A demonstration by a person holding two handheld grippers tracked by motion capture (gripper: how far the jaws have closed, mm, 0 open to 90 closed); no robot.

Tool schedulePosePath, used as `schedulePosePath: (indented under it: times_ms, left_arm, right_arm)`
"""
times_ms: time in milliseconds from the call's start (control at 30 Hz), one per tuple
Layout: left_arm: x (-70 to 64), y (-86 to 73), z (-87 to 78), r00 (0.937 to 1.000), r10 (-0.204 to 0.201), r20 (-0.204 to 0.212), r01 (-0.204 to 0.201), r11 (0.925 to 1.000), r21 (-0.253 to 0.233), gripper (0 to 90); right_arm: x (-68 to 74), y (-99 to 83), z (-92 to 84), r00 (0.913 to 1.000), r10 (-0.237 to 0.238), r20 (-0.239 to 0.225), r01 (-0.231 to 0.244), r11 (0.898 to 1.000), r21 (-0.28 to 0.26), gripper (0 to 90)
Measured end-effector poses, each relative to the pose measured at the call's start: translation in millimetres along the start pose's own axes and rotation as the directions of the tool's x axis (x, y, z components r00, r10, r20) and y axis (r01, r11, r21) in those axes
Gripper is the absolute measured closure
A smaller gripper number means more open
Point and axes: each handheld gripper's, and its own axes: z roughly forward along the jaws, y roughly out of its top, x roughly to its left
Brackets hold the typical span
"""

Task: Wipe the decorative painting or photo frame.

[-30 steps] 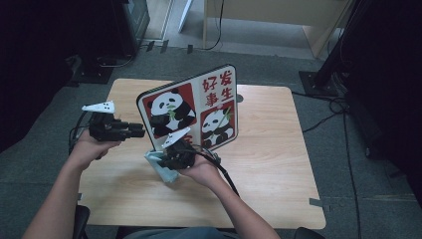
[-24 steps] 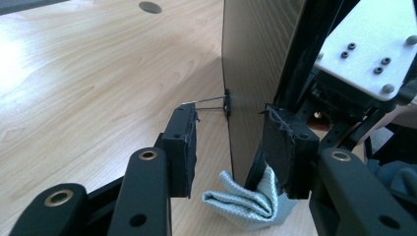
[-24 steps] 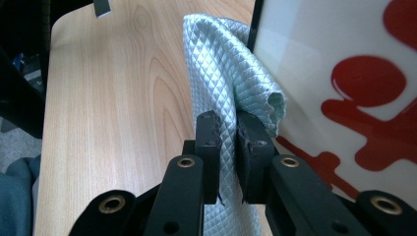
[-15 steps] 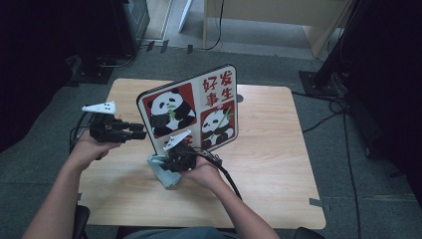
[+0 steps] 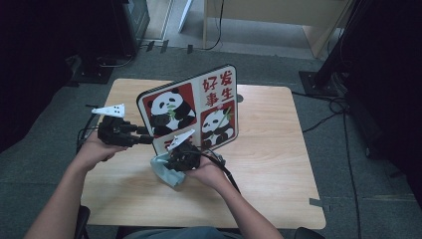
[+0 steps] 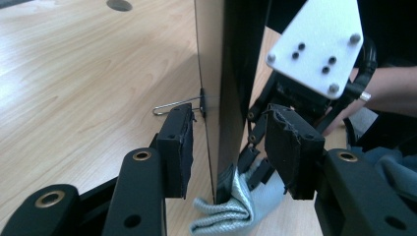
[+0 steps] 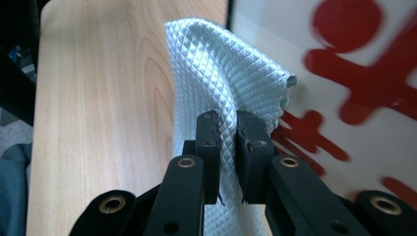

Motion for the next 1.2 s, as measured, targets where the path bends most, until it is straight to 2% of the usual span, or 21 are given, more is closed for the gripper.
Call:
schedulePosePath:
  times_ms: [167, 400, 567, 733, 1000, 1200]
  left_arm:
    - [-3.8, 2.0, 10.6, 0.9999, 0.01, 0.007, -0.01, 0.9996, 0.027, 58.2]
    - [-3.8, 3.7, 16.0, 0.9997, -0.004, -0.026, 0.005, 0.9986, 0.053, 70.0]
    - [-3.7, 4.2, 16.5, 0.9989, -0.011, -0.046, 0.014, 0.9984, 0.055, 77.9]
    - [-3.4, 4.4, 16.5, 0.9988, -0.013, -0.048, 0.015, 0.9983, 0.056, 78.8]
    - [-3.4, 4.8, 16.6, 0.9987, -0.013, -0.049, 0.016, 0.9983, 0.057, 78.9]
    - [-3.5, 4.8, 16.7, 0.9988, -0.011, -0.049, 0.014, 0.9983, 0.057, 78.9]
  right_arm:
    - [-6.7, -3.6, -6.7, 0.9997, 0.015, 0.02, -0.015, 1.0, 0.005, 82.0]
    - [-16.1, -10.7, -9.4, 0.9985, 0.041, 0.036, -0.041, 0.999, 0.002, 82.5]
    - [-19.5, -15.5, -11.9, 0.9978, 0.039, 0.054, -0.039, 0.999, -0.001, 82.9]
    - [-27.0, -21.5, -18.7, 0.9953, 0.047, 0.085, -0.047, 0.999, -0.001, 82.9]
    - [-49.3, -36.7, -37.3, 0.9882, 0.097, 0.119, -0.095, 0.995, -0.022, 82.8]
    - [-64.9, -48.1, -51.5, 0.9793, 0.134, 0.152, -0.13, 0.991, -0.04, 82.8]
